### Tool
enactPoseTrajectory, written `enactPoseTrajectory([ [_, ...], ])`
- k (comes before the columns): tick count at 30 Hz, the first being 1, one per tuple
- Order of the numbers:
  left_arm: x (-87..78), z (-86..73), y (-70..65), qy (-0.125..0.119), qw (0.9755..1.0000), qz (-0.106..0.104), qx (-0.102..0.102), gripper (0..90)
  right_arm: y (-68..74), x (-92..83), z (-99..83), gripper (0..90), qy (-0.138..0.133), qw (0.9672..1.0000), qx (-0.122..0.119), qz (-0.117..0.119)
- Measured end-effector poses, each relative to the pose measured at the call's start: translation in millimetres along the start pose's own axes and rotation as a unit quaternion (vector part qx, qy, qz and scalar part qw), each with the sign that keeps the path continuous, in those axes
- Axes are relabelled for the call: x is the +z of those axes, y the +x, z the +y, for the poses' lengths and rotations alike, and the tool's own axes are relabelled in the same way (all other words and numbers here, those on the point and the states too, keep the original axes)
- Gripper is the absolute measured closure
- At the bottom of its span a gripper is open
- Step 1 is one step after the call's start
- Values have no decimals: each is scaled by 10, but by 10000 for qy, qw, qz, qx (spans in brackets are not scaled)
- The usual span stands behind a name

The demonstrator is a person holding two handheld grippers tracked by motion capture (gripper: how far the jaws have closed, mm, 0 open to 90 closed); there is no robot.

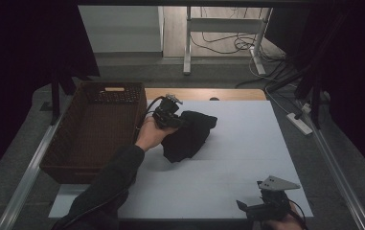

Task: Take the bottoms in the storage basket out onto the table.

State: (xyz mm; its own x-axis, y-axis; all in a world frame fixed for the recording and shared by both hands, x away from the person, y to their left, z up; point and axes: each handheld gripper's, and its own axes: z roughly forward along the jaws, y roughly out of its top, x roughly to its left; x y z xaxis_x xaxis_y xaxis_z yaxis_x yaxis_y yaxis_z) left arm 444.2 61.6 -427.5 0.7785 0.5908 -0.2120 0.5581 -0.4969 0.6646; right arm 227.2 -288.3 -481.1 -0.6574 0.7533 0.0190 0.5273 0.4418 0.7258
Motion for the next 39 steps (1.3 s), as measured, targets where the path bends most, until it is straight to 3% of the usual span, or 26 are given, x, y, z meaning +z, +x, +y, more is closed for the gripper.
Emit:
enactPoseTrajectory([
  [24, 474, -253, -79, 257, 9994, 220, -1, 719, 13, 4, 1, 0, 31, 10000, -61, 13],
  [32, 600, -333, -76, 330, 9992, 209, -56, 686, 14, 5, 2, 0, 43, 10000, -73, 15],
  [39, 679, -394, -75, 392, 9987, 325, -22, 632, 17, 7, 2, 0, 43, 10000, -79, 25],
])
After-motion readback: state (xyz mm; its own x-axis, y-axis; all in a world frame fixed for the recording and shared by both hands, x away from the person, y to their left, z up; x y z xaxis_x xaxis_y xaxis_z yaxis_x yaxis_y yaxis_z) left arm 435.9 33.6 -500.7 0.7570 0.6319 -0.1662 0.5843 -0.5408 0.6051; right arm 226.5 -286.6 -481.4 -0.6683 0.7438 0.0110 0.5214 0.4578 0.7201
